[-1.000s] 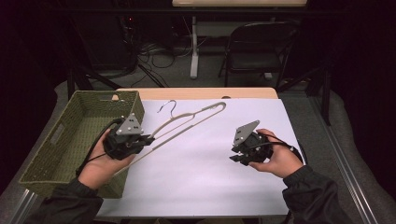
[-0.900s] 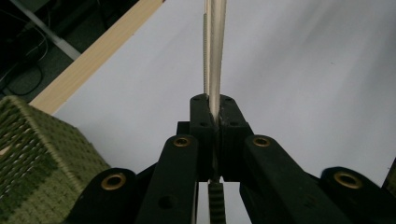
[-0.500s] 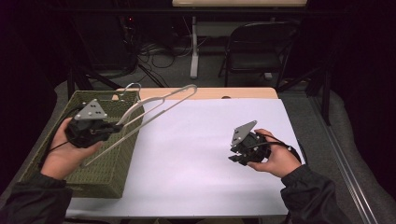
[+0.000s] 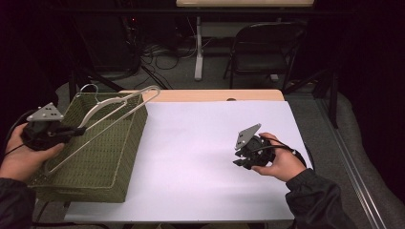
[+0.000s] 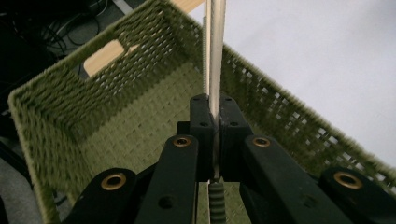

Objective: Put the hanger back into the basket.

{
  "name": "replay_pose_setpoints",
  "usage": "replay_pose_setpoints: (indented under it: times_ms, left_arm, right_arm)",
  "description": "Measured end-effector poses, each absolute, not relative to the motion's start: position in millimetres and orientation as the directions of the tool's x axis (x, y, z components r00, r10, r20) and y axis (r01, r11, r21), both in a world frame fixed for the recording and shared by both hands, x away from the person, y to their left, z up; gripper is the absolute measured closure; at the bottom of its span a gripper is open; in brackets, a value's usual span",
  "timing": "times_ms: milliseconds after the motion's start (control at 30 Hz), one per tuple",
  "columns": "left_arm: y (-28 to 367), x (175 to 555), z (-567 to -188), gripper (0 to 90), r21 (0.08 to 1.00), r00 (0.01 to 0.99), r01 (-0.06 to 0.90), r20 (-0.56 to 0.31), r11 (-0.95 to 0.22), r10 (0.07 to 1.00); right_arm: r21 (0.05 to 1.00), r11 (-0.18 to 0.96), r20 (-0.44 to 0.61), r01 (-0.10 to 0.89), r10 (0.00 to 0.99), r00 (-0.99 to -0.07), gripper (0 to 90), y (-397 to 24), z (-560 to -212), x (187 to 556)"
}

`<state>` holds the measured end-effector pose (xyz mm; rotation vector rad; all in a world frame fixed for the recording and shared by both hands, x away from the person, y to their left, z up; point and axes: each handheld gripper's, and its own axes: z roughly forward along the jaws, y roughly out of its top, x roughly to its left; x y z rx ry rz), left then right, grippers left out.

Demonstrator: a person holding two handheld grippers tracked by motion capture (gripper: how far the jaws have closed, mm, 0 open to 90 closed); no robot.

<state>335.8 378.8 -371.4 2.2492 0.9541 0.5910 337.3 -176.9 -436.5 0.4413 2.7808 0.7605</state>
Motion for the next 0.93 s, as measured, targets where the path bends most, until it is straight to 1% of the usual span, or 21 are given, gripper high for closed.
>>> replay_pose_setpoints:
  times_ms: [67, 100, 267, 367, 400, 467, 567, 633, 667, 700, 767, 800, 833, 900, 933]
  left_arm:
    - [386.9, 335.2, -376.5, 87.1, 0.682, 0.631, 0.483, 0.164, -0.549, 0.758]
    - [386.9, 335.2, -376.5, 87.1, 0.682, 0.631, 0.483, 0.164, -0.549, 0.758]
    - [410.5, 331.1, -392.0, 87.0, 0.7, 0.626, 0.487, 0.137, -0.522, 0.768]
    - [424.1, 328.3, -400.0, 87.0, 0.712, 0.607, 0.504, 0.111, -0.489, 0.787]
    - [428.2, 327.7, -403.3, 87.0, 0.717, 0.594, 0.509, 0.108, -0.477, 0.797]
    - [435.2, 327.0, -409.5, 87.0, 0.721, 0.58, 0.522, 0.093, -0.457, 0.809]
    - [441.3, 329.0, -420.9, 87.0, 0.695, 0.576, 0.549, 0.087, -0.463, 0.813]
    - [442.0, 332.4, -431.0, 87.0, 0.685, 0.578, 0.57, 0.058, -0.454, 0.814]
    - [442.0, 332.4, -431.0, 87.0, 0.685, 0.578, 0.57, 0.058, -0.454, 0.814]
    - [440.5, 337.7, -442.2, 86.9, 0.663, 0.577, 0.598, 0.033, -0.45, 0.816]
    - [437.5, 342.6, -452.0, 86.4, 0.631, 0.562, 0.627, 0.04, -0.457, 0.826]
    - [436.2, 344.4, -455.8, 85.3, 0.622, 0.545, 0.641, 0.044, -0.45, 0.837]
    - [435.4, 345.7, -458.1, 81.2, 0.62, 0.529, 0.646, 0.056, -0.445, 0.847]
    - [435.5, 345.3, -458.2, 63.0, 0.637, 0.502, 0.633, 0.094, -0.439, 0.86]
    - [435.5, 345.3, -458.2, 57.2, 0.637, 0.502, 0.633, 0.094, -0.439, 0.86]
  right_arm:
    - [0.515, 0.827, -0.142, 0.225, 0.342, -0.929, 68.4, -176.0, -436.1, 337.6]
    - [0.528, 0.818, -0.134, 0.226, 0.344, -0.929, 68.4, -175.3, -437.3, 337.7]
    - [0.511, 0.827, -0.13, 0.235, 0.344, -0.93, 68.4, -172.7, -437.7, 337.5]
    - [0.516, 0.826, -0.131, 0.228, 0.338, -0.932, 68.4, -171.7, -439.8, 337.5]
    - [0.499, 0.835, -0.129, 0.233, 0.337, -0.933, 68.4, -172.0, -438.7, 337.7]
    - [0.516, 0.825, -0.129, 0.231, 0.341, -0.931, 68.5, -171.8, -440.5, 338.3]
    - [0.496, 0.834, -0.123, 0.24, 0.341, -0.932, 68.5, -171.0, -440.0, 338.2]
    - [0.51, 0.827, -0.128, 0.235, 0.343, -0.931, 68.5, -169.5, -441.6, 338.6]
    - [0.514, 0.826, -0.125, 0.234, 0.341, -0.932, 68.5, -168.8, -441.9, 338.8]
    - [0.513, 0.826, -0.124, 0.233, 0.34, -0.932, 68.5, -168.2, -442.1, 339.1]
    - [0.513, 0.827, -0.124, 0.23, 0.337, -0.933, 68.5, -166.9, -443.1, 339.7]
    - [0.513, 0.827, -0.123, 0.23, 0.336, -0.934, 68.5, -166.2, -443.4, 339.7]
    - [0.513, 0.828, -0.123, 0.228, 0.333, -0.935, 68.3, -165.9, -443.7, 339.8]
    - [0.511, 0.827, -0.122, 0.235, 0.34, -0.932, 68.1, -166.2, -444.0, 338.7]
    - [0.511, 0.827, -0.122, 0.235, 0.34, -0.932, 68.1, -166.2, -444.0, 338.7]
